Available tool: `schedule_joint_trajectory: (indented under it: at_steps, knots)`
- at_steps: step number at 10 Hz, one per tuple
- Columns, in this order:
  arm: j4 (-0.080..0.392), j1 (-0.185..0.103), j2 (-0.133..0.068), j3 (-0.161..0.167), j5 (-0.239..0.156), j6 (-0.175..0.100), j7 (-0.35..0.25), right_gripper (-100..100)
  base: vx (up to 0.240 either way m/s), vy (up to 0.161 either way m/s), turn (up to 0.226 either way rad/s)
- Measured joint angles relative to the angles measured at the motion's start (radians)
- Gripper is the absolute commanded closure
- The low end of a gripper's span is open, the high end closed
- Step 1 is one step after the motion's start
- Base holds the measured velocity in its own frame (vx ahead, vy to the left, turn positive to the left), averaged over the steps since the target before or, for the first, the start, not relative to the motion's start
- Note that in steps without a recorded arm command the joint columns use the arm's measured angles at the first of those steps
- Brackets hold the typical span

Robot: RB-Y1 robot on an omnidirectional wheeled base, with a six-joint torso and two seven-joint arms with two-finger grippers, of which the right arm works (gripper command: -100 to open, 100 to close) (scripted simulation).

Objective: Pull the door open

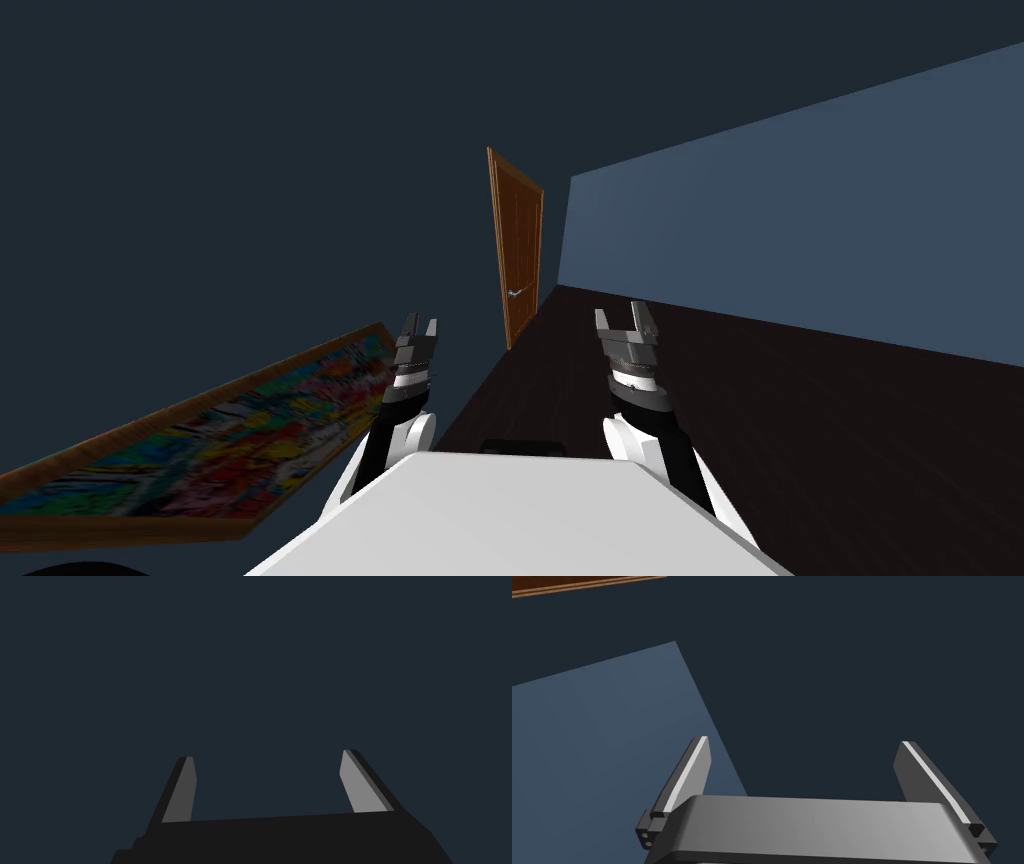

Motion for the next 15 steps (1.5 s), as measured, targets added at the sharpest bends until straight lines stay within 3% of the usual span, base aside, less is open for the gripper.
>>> schedule_joint_trajectory:
  at_steps: [15]
  knots:
    - [0.313, -0.121, -0.056, -0.002, -0.011, -0.053, -0.018, -100, 0.090, -0.053, 0.126]
